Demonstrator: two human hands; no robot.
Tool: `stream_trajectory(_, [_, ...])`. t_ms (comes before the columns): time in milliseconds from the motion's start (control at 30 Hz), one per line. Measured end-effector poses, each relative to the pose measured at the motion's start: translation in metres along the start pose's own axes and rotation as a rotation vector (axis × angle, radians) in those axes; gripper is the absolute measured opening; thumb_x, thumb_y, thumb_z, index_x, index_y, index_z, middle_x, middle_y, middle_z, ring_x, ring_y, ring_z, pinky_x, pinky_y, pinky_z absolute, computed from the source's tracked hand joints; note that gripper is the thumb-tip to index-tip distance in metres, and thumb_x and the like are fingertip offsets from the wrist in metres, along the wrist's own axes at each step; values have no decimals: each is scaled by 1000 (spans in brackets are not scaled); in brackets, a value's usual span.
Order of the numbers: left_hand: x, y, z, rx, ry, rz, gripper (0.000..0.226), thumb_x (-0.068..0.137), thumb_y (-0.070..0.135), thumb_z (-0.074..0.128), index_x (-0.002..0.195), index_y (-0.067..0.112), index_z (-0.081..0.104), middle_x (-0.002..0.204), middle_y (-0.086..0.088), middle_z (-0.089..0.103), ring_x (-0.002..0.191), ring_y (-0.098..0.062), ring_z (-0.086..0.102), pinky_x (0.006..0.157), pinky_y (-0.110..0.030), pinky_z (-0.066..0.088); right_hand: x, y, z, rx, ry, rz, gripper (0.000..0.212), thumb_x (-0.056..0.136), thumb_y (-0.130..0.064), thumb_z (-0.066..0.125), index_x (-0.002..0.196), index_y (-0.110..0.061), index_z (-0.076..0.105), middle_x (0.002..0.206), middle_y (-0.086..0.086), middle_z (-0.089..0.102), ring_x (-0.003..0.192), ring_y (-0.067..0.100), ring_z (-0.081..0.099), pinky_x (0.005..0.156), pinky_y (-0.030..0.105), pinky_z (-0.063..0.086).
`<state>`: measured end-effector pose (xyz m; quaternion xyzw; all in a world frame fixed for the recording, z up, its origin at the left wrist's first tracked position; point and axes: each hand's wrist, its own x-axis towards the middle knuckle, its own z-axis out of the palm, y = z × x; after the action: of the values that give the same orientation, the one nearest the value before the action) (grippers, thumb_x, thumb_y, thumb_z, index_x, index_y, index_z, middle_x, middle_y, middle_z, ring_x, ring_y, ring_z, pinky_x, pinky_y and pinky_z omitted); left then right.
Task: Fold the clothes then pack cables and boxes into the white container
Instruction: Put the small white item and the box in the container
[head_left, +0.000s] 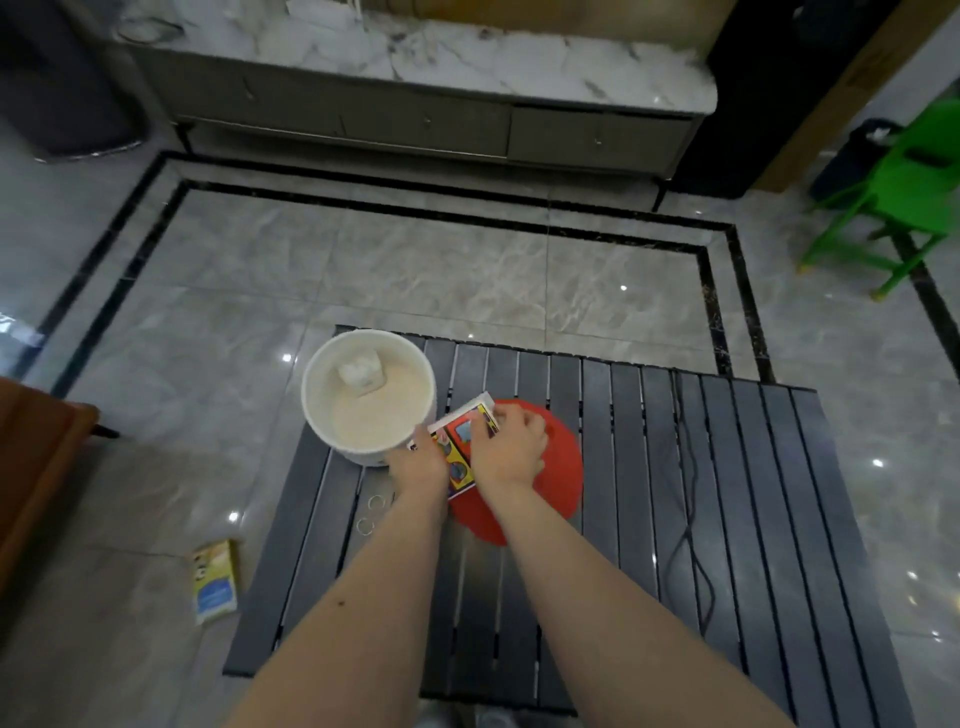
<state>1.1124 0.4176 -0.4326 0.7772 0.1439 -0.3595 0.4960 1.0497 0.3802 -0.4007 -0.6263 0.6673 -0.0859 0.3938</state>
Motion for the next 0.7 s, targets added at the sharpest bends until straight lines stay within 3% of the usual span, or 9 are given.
stream_trajectory(100, [24, 25, -22, 27, 62, 54, 49, 99, 31, 43, 130, -6, 40, 132, -24, 52, 118, -36, 53, 89, -36, 44, 8, -31, 22, 44, -96, -90, 37, 92, -34, 55, 122, -12, 55, 130, 9, 49, 124, 26, 46, 102, 38, 38])
stream_trajectory(200, [52, 40, -42, 45, 42, 78, 40, 98, 38, 42, 122, 5, 44, 120, -21, 58, 102, -31, 59, 76, -31, 44, 18, -53, 44, 97, -190, -110, 39, 93, -29, 55, 125, -7, 53, 127, 11, 58, 119, 25, 53, 100, 33, 41])
stream_trajectory(267, [75, 46, -52, 8, -12, 82, 29, 95, 39, 46, 111, 15, 42, 114, -18, 61, 98, -29, 63, 83, -37, 53, 26, -64, 62, 126, -225, -63, 39, 94, -28, 53, 127, -7, 52, 127, 12, 59, 119, 26, 54, 99, 32, 42])
stream_trajectory(400, [105, 53, -65, 66, -81, 105, 26, 87, 42, 57, 102, 28, 41, 113, -17, 63, 105, -34, 63, 96, -48, 50, 33, -80, 96, 190, -261, 34, 34, 94, -14, 48, 127, -6, 47, 126, 14, 59, 115, 29, 57, 95, 32, 45])
stream_trajectory(533, [123, 63, -68, 57, -140, 207, 34, 81, 24, 69, 103, 26, 43, 107, -13, 65, 90, -27, 68, 87, -45, 56, 45, -85, 115, 180, -309, 103, 37, 97, -13, 43, 133, -5, 42, 128, 15, 57, 117, 30, 56, 92, 29, 44])
stream_trajectory(633, [146, 70, -70, 165, -176, 294, 44, 78, 14, 74, 108, 20, 43, 102, -8, 62, 88, -24, 66, 83, -45, 57, 63, -89, 136, 202, -372, 200, 37, 94, -10, 42, 130, -7, 49, 125, 16, 61, 112, 31, 59, 97, 37, 49])
stream_trajectory(700, [150, 69, -71, 284, -177, 359, 51, 75, 13, 77, 114, 16, 43, 106, -8, 58, 95, -26, 64, 86, -48, 55, 67, -88, 139, 292, -411, 293, 32, 95, -11, 40, 123, -8, 55, 118, 14, 64, 100, 28, 62, 78, 36, 54])
